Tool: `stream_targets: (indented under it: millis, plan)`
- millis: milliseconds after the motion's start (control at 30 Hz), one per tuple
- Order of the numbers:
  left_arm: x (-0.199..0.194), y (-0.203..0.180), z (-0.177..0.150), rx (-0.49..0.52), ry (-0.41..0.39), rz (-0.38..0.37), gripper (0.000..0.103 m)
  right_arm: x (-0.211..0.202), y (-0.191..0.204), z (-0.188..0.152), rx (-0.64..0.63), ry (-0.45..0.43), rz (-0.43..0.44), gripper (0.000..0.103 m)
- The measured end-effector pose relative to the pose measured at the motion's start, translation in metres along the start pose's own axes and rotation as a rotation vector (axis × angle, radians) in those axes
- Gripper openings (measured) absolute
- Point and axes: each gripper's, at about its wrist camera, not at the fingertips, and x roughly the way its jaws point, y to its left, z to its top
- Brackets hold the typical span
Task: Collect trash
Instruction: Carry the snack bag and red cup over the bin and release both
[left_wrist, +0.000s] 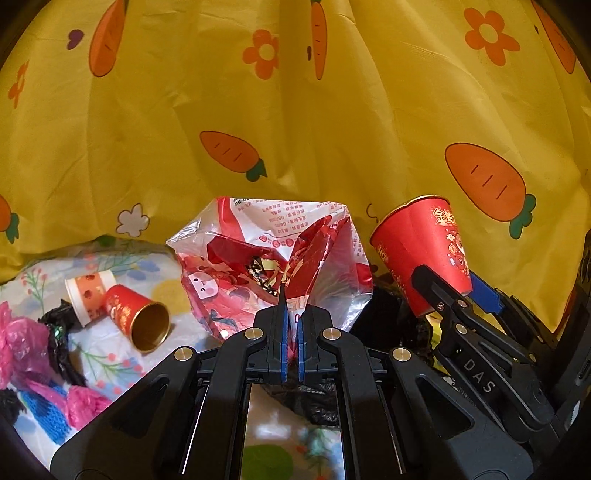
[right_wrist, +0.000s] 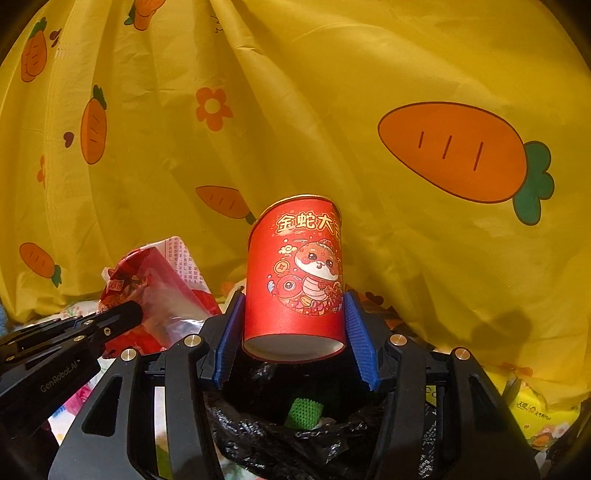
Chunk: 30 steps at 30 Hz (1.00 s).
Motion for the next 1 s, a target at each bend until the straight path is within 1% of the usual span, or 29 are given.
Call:
stream_targets:
  millis: [67, 133, 267, 333, 367, 400, 533, 600, 700, 733, 767, 800, 833, 867, 900, 933, 1000]
  plan:
    - [0.009, -0.004, 0.0, 0.007, 0.005, -0.011, 0.003, 0.006, -0.006, 0.0, 0.001, 0.007, -0.015, 0.053]
    - [0.017, -0.005, -0.001, 0.013, 0.007, -0.005, 0.003, 0.015, -0.01, 0.0, 0.001, 0.016, -0.018, 0.053]
    - [0.029, 0.002, -0.002, -0.01, 0.02, -0.001, 0.003, 0.025, -0.013, -0.004, 0.003, 0.024, -0.034, 0.055]
    - [0.034, 0.004, -0.002, -0.018, 0.028, -0.011, 0.003, 0.03, -0.014, -0.006, 0.0, 0.025, -0.059, 0.067]
    - [0.036, 0.003, -0.002, -0.014, 0.03, -0.014, 0.003, 0.029, -0.015, -0.007, 0.006, 0.012, -0.066, 0.072]
    - [0.039, 0.002, -0.002, -0.007, 0.031, -0.016, 0.003, 0.028, -0.017, -0.007, 0.014, 0.002, -0.074, 0.073]
    - [0.05, -0.007, -0.002, 0.006, 0.041, -0.048, 0.003, 0.02, -0.027, -0.007, 0.048, -0.024, -0.153, 0.075]
    - [0.056, -0.015, -0.002, 0.027, 0.049, -0.057, 0.003, 0.015, -0.032, -0.006, 0.071, -0.049, -0.173, 0.077]
    - [0.064, -0.025, -0.005, 0.045, 0.067, -0.092, 0.003, 0.007, -0.038, -0.006, 0.076, -0.083, -0.22, 0.078]
    - [0.066, -0.027, -0.005, 0.049, 0.073, -0.117, 0.004, 0.004, -0.039, -0.006, 0.077, -0.089, -0.228, 0.078]
    - [0.069, -0.028, -0.007, 0.05, 0.08, -0.14, 0.008, 0.003, -0.041, -0.007, 0.079, -0.091, -0.232, 0.078]
    - [0.071, -0.029, -0.008, 0.056, 0.084, -0.138, 0.014, 0.002, -0.041, -0.007, 0.081, -0.093, -0.241, 0.078]
    - [0.072, -0.03, -0.009, 0.067, 0.086, -0.134, 0.033, 0.001, -0.042, -0.007, 0.075, -0.098, -0.245, 0.078]
    - [0.07, -0.03, -0.011, 0.069, 0.082, -0.135, 0.063, 0.0, -0.042, -0.008, 0.072, -0.1, -0.247, 0.078]
    - [0.067, -0.027, -0.013, 0.053, 0.061, -0.131, 0.073, -0.001, -0.043, -0.009, 0.074, -0.1, -0.245, 0.078]
    - [0.062, -0.023, -0.014, 0.032, 0.038, -0.123, 0.081, 0.0, -0.044, -0.009, 0.08, -0.099, -0.24, 0.078]
    - [0.059, -0.014, -0.013, 0.004, 0.037, -0.127, 0.081, 0.001, -0.045, -0.007, 0.093, -0.095, -0.233, 0.078]
